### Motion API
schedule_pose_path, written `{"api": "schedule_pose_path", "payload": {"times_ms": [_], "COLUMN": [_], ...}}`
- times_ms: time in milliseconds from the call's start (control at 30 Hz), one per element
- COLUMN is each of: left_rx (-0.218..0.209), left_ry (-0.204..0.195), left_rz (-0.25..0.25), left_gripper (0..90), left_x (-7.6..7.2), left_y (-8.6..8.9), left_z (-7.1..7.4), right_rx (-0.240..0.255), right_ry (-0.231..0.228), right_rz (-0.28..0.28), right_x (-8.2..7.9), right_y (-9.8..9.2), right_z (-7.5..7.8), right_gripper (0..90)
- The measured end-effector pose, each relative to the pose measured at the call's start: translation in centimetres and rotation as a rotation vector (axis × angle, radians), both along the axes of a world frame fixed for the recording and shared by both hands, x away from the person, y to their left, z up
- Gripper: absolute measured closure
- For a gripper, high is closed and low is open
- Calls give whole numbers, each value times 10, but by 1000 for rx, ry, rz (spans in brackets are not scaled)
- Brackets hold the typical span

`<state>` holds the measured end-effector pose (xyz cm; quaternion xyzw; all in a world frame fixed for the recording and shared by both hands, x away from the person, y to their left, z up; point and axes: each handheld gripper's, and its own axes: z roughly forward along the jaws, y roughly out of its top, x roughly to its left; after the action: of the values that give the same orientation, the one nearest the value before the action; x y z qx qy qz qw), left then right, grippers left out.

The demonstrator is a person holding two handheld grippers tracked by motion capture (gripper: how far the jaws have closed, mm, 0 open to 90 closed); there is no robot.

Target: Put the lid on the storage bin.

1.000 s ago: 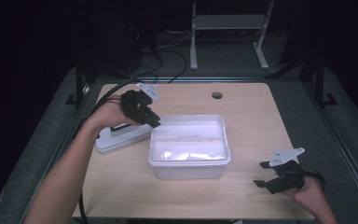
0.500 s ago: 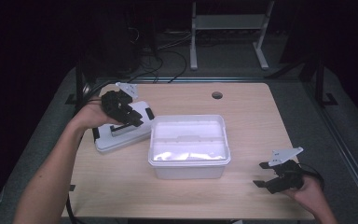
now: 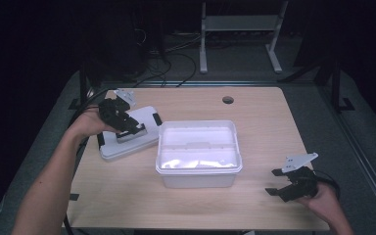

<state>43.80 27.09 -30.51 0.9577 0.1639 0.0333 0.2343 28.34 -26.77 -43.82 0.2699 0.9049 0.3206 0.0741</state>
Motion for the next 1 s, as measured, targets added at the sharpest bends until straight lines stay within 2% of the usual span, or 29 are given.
{"api": "schedule_pose_path", "payload": {"times_ms": [300,367,467,633,800,1000], "left_rx": [13,34,26,58,73,115], "left_ry": [14,17,20,27,23,48], "left_rz": [63,66,82,95,109,120], "left_gripper": [607,594,593,589,585,571], "left_x": [8,12,18,27,36,44], "left_y": [16,19,22,24,25,22], "left_z": [-27,-32,-39,-50,-61,-78], "right_rx": [-13,-17,-17,-22,-26,-20], "right_ry": [-3,0,1,2,2,2], "right_rz": [-7,-6,-4,-8,-9,-11], "right_x": [1,0,1,-1,-1,-2], "right_y": [-2,-1,-1,-1,0,-1], "right_z": [1,1,0,0,0,0], "right_gripper": [263,263,260,260,261,261]}}
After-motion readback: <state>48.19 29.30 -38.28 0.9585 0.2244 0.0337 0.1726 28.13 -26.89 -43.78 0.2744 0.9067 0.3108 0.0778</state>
